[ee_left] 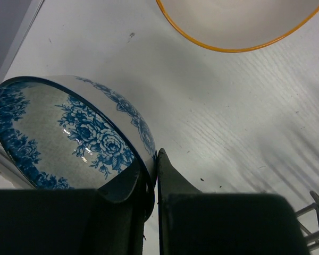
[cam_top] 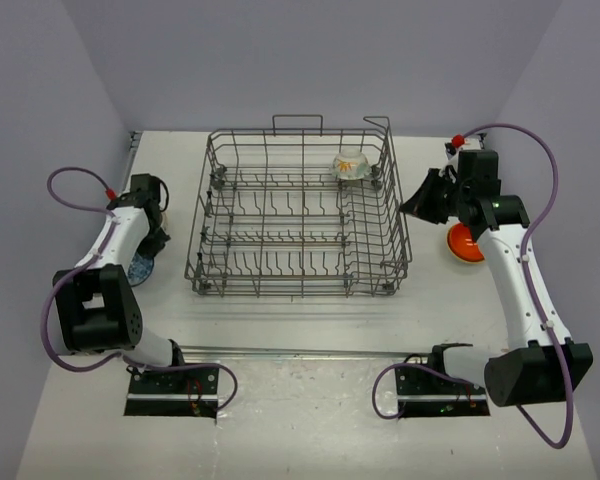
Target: Unload the bowls from the dish rack
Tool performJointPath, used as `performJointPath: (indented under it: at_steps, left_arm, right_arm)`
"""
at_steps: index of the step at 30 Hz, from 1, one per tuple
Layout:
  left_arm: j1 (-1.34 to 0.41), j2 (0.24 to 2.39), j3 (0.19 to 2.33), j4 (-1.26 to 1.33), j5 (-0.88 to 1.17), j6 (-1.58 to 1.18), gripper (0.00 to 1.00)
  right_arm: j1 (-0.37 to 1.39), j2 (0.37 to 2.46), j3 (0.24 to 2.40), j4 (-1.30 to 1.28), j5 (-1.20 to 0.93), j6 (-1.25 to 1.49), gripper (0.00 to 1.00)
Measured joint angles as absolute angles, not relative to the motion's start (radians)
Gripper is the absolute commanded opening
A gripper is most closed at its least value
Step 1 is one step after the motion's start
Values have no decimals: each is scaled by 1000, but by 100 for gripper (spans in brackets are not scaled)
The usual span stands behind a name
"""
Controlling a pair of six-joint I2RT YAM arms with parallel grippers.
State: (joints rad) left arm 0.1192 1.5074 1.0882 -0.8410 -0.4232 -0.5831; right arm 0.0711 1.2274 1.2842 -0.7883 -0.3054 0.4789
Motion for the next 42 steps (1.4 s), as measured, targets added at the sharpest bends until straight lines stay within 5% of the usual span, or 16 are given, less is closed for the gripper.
performJointPath:
  at_steps: [13,16,23,35,39,42]
  left_arm:
    - [144,1615,1001,-742,-385,-582,0]
    - [146,1615,1001,-740,-386,-582,23]
    - [150,1613,1010,-740,-370,-592,44]
    - [100,1485,1276,-704,-253,-665,53]
    - [-37,1475,1366,-445,-57,-699,65]
    - [-149,1550,1408,-221,121,-766,56]
  right_arm:
    - [72,1203,1259,-775,-305,481,0]
    - [73,1195,1249,-764,-305,482,0]
    - [73,1191,1243,-756,-306,487,0]
    - [73,1192,1241,-754,-307,490,0]
    - [73,1192,1240,-752,-307,491,0]
    - [73,1192,1241,-754,-305,490,2]
